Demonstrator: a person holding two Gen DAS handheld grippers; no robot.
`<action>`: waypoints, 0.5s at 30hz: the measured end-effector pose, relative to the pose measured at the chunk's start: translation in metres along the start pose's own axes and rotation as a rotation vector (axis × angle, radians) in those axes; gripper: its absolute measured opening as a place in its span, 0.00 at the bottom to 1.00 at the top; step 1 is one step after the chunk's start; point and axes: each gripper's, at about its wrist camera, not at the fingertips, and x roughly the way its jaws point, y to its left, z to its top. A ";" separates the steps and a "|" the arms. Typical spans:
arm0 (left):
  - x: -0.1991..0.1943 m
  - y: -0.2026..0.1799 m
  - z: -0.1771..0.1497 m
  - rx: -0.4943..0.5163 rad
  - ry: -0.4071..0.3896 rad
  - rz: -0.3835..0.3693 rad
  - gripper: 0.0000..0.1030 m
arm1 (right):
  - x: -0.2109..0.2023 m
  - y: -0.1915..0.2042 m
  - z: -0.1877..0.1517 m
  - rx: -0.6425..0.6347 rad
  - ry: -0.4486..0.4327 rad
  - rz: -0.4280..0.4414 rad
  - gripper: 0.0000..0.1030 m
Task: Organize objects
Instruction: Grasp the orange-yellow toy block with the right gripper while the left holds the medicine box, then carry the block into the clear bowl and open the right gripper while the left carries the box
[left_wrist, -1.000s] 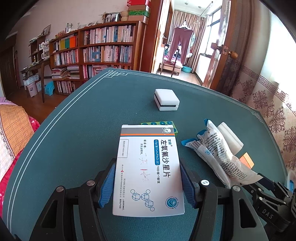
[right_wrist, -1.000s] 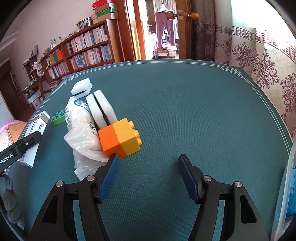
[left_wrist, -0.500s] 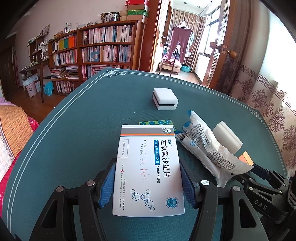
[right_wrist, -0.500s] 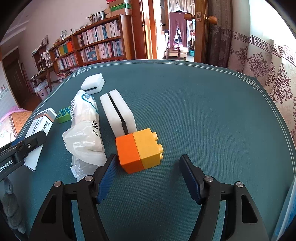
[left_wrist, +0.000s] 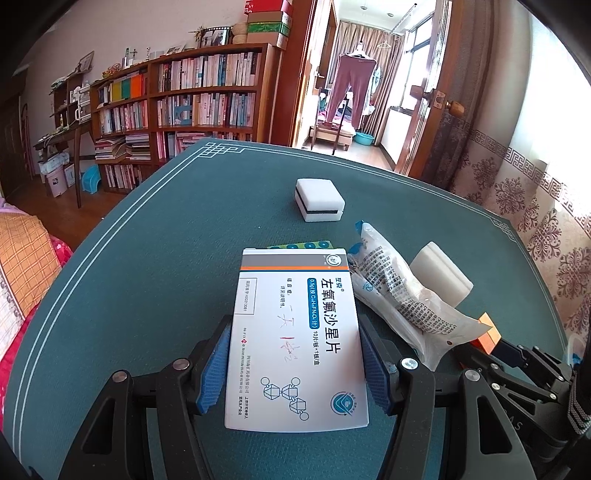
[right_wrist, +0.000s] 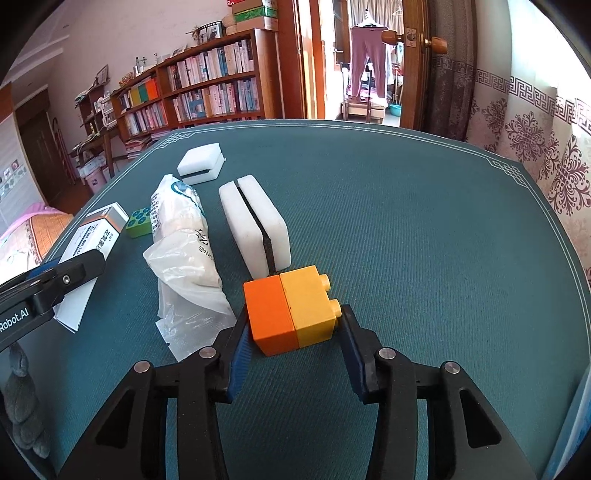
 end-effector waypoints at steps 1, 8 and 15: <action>-0.001 -0.001 0.000 0.002 -0.003 -0.003 0.64 | -0.003 -0.001 -0.003 0.006 -0.002 0.002 0.44; -0.007 -0.010 -0.001 0.029 -0.017 -0.029 0.64 | -0.026 -0.007 -0.027 0.035 -0.003 0.012 0.44; -0.016 -0.025 -0.005 0.071 -0.033 -0.063 0.64 | -0.060 -0.016 -0.045 0.069 -0.029 0.021 0.44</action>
